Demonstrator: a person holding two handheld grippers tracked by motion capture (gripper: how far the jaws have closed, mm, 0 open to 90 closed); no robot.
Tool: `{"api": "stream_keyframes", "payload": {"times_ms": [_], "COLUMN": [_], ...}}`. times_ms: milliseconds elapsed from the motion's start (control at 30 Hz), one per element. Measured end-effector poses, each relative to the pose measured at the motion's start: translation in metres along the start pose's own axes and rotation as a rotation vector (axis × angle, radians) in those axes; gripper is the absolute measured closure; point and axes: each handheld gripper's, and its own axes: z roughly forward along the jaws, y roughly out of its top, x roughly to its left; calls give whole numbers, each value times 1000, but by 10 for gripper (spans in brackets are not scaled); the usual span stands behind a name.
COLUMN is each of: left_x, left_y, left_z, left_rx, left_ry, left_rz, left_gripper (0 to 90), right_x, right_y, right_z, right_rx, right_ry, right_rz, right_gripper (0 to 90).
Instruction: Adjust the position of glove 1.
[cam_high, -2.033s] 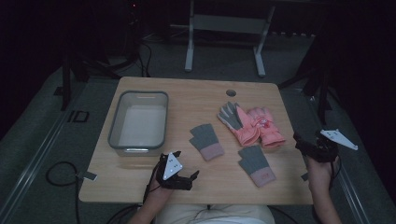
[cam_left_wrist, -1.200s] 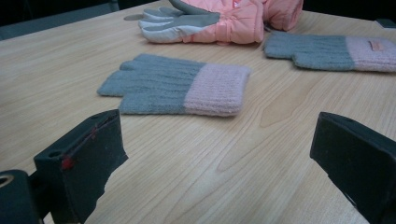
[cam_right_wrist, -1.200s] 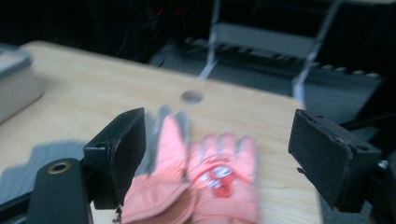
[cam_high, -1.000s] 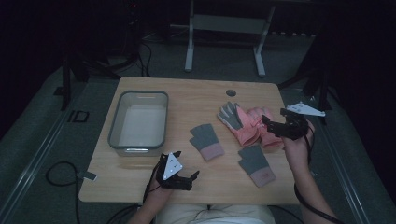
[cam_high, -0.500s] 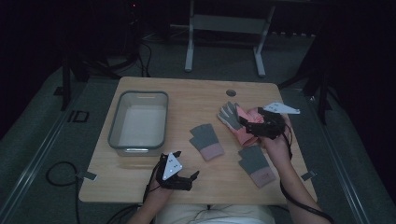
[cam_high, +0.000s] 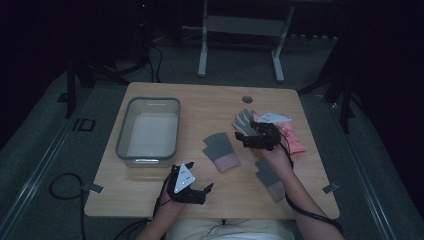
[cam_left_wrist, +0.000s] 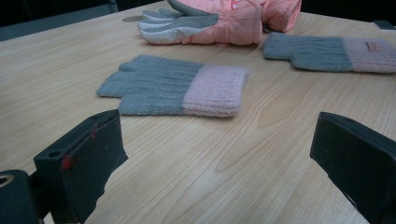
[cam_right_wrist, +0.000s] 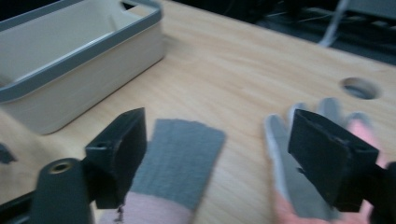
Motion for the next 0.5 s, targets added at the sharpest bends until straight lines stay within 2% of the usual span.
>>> {"api": "stream_keyframes", "payload": {"times_ms": [67, 133, 233, 300, 333, 500], "left_x": [0, 0, 1, 0, 0, 1], "left_y": [0, 0, 0, 0, 0, 0], "left_z": [0, 0, 0, 0, 0, 0], "left_rx": [-1, -1, -2, -2, -2, -2], "left_ry": [-1, -4, -6, -6, -6, -8], "left_rz": [1, 0, -3, -1, 0, -1], "left_gripper": [24, 25, 25, 25, 24, 25], "right_x": [2, 7, 13, 14, 17, 22], "right_y": [-1, -3, -6, -8, -12, -18], "right_z": [4, 16, 29, 33, 42, 57], "right_rx": [5, 30, 46, 55, 68, 89], "right_ry": [9, 32, 43, 52, 59, 62], "right_rz": [-1, -8, -19, -21, -26, -53], "right_gripper": [225, 282, 332, 346, 426, 471]}}
